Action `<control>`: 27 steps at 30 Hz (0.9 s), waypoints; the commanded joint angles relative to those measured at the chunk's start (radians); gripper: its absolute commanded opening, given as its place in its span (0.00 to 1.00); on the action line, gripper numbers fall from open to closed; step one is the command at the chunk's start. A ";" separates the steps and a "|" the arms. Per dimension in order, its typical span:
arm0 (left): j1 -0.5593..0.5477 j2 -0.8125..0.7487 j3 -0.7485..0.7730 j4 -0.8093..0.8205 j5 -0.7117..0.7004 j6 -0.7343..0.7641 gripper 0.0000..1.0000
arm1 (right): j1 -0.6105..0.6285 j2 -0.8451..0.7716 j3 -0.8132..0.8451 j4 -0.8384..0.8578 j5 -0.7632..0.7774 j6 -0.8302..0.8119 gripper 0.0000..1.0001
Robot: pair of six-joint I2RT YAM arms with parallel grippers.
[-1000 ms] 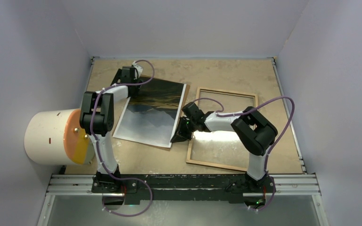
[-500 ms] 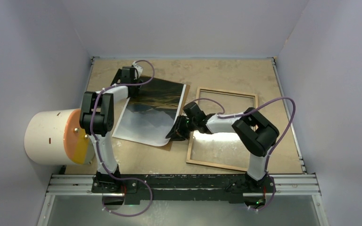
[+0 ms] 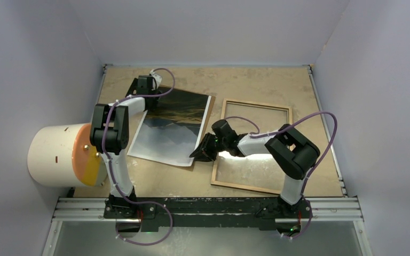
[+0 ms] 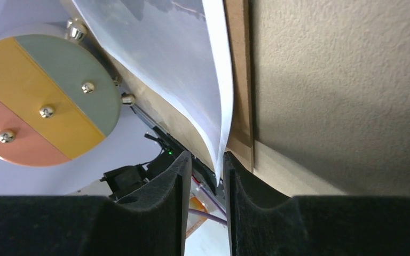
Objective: Put the photo into the frame
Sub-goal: Pick up the photo at the center of the board.
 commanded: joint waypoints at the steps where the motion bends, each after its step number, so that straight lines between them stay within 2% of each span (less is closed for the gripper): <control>1: -0.015 0.016 -0.049 -0.166 0.074 -0.004 0.97 | -0.002 -0.022 -0.025 0.091 0.011 0.063 0.30; 16: -0.015 0.013 -0.049 -0.171 0.073 -0.004 0.97 | 0.001 -0.033 -0.087 0.133 0.074 0.137 0.29; 27: -0.017 0.013 -0.042 -0.180 0.074 0.000 0.97 | 0.008 0.033 -0.079 0.252 0.116 0.161 0.31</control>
